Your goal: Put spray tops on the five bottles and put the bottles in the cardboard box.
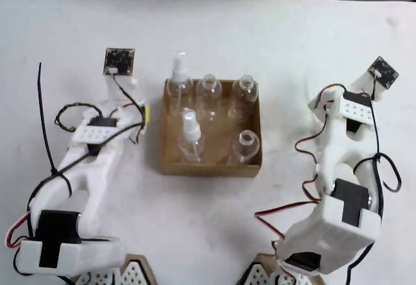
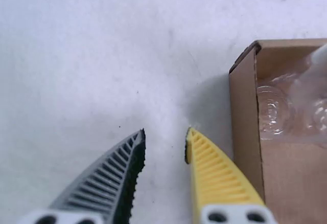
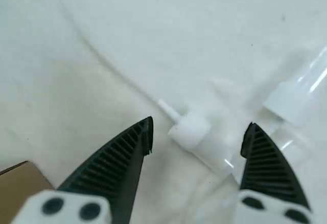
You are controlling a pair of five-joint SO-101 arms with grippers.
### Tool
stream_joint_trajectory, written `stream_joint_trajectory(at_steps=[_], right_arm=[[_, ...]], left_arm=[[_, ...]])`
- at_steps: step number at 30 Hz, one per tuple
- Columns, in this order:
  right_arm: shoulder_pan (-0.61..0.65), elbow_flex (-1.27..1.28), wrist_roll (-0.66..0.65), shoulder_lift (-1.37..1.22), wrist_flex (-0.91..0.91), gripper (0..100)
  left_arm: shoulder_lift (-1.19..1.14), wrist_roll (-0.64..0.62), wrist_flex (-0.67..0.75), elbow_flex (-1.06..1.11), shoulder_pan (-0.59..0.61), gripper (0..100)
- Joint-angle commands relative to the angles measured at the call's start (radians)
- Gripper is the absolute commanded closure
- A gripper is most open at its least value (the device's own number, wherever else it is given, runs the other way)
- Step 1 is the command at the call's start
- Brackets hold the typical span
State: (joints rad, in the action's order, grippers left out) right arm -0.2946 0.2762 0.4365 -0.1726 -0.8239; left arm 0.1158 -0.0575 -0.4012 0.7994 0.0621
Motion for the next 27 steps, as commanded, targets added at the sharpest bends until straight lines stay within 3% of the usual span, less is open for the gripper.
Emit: stream_joint_trajectory(at_steps=[1,8,14,27], right_arm=[[-0.033,-0.048,-0.017,0.108,-0.054,74.8],[-0.142,-0.048,-0.014,0.157,-0.056,74.8],[-0.196,-0.092,0.074,0.022,0.01,74.8],[-0.242,-0.341,0.083,-0.272,-0.056,78.4]], left_arm=[[0.021,0.011,0.006,-0.008,-0.013,88],[0.021,0.011,0.008,-0.006,-0.013,88],[0.021,0.011,0.006,-0.006,-0.013,88],[0.021,0.011,0.006,-0.008,-0.013,88]])
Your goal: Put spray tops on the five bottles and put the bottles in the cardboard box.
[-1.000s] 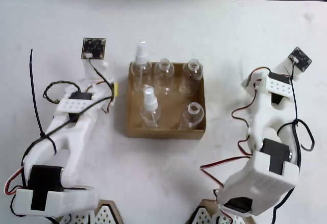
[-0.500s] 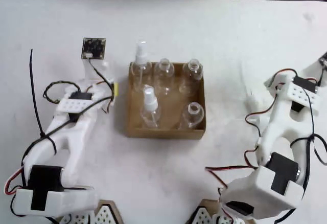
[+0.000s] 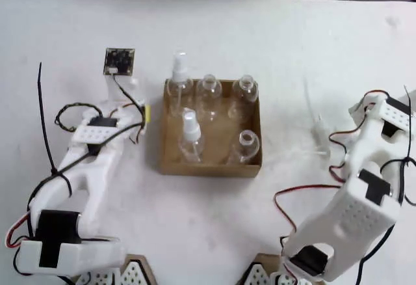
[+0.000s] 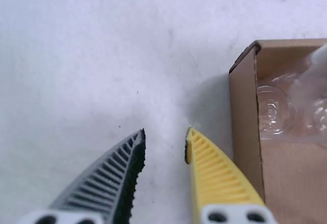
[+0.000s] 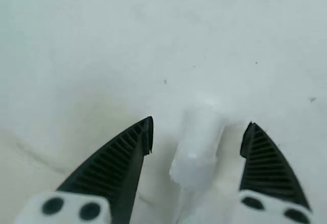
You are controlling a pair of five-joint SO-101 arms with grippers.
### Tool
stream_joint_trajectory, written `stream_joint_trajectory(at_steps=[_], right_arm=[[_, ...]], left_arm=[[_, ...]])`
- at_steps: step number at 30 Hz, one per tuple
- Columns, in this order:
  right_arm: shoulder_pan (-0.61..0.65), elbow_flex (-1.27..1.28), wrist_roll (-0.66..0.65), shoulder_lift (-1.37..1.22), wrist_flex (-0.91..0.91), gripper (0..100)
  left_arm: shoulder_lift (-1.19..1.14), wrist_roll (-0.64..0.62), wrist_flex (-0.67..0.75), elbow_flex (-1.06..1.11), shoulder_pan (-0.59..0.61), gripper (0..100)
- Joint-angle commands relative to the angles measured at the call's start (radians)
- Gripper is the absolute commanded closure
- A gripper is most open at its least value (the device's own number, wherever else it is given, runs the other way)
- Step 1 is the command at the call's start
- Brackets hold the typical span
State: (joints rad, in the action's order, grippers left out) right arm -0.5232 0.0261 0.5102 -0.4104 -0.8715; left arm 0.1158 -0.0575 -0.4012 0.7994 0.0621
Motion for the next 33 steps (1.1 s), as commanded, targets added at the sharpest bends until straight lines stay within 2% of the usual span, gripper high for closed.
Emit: stream_joint_trajectory(at_steps=[1,10,21,29,33], right_arm=[[-0.021,-0.103,0.009,-0.047,-0.01,80.6],[-0.036,-0.126,0.008,-0.065,-0.039,98.8],[-0.036,-0.124,0.002,0.064,-0.088,98.3],[-0.03,-0.124,-0.005,0.384,-0.094,98.3],[0.002,-0.124,-0.14,0.636,-0.087,98.3]], left_arm=[[0.021,0.011,0.006,-0.008,-0.013,88],[0.021,0.011,0.008,-0.008,-0.028,88],[0.021,0.011,0.008,-0.009,-0.027,88],[0.021,0.011,0.008,-0.009,-0.027,88],[0.021,0.011,0.008,-0.011,-0.027,88]])
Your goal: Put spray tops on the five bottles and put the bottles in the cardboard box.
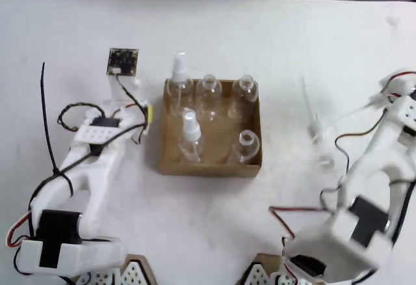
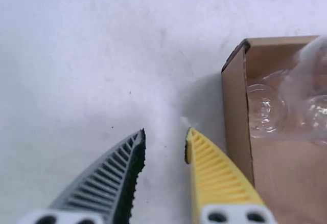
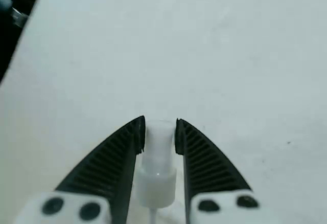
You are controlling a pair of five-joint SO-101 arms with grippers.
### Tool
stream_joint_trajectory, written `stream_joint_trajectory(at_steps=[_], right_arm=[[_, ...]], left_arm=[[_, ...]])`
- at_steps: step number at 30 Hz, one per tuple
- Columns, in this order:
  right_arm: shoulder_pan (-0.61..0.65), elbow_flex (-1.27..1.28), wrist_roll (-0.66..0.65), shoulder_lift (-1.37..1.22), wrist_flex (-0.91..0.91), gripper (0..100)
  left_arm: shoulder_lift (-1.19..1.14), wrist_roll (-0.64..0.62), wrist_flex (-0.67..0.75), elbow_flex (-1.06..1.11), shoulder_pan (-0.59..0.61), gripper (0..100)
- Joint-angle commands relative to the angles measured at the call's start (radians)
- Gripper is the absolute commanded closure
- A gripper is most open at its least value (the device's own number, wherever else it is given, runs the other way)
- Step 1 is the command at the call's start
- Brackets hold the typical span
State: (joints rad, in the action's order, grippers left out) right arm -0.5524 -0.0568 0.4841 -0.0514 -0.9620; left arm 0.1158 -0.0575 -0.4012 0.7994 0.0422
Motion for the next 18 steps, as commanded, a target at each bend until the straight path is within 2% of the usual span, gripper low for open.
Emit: stream_joint_trajectory(at_steps=[1,5,9,18], right_arm=[[0.048,-0.041,-0.144,0.343,0.004,98.2],[0.162,-0.041,-0.252,0.572,0.004,98.2],[0.329,-0.034,-0.316,0.734,0.012,98.2],[0.734,0.051,-0.325,0.782,0.018,98.2]], left_arm=[[0.021,0.011,0.008,-0.011,-0.007,88],[0.021,0.011,0.008,-0.009,-0.007,88],[0.021,0.011,0.008,-0.009,-0.007,88],[0.021,0.011,0.008,-0.008,-0.007,88]])
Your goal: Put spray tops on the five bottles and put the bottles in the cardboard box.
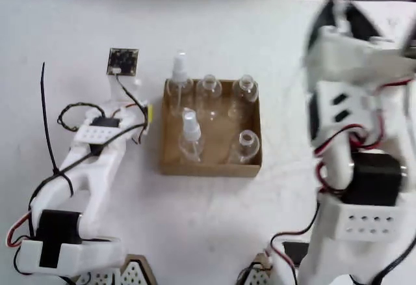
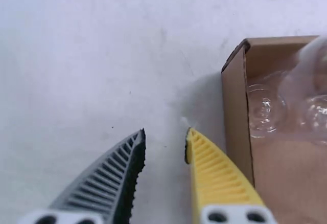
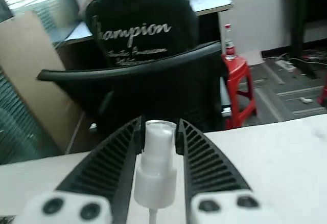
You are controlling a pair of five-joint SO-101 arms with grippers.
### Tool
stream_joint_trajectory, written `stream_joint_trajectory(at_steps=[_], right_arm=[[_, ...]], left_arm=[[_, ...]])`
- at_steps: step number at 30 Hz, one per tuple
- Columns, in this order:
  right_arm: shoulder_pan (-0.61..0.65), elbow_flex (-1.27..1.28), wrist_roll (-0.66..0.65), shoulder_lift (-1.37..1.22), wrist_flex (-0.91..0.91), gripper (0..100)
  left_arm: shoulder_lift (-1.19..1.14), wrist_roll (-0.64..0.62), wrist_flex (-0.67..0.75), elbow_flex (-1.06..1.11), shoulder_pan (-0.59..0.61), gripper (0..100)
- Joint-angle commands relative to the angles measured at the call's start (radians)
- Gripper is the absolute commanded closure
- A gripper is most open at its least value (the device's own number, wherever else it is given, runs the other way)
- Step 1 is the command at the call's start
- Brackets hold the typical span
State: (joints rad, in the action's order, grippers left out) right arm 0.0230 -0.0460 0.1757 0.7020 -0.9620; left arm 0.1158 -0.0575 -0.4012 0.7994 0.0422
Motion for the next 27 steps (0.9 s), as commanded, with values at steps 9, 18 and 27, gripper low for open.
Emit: stream_joint_trajectory(at_steps=[9,18,27], right_arm=[[0.295,0.244,-0.018,0.202,0.073,98.2],[0.294,0.522,-0.101,0.239,0.564,98.2],[0.297,0.617,-0.287,0.033,0.928,98.2]], left_arm=[[0.021,0.011,0.008,-0.011,-0.007,88],[0.021,0.011,0.008,-0.009,-0.007,88],[0.021,0.011,0.008,-0.012,-0.007,88]])
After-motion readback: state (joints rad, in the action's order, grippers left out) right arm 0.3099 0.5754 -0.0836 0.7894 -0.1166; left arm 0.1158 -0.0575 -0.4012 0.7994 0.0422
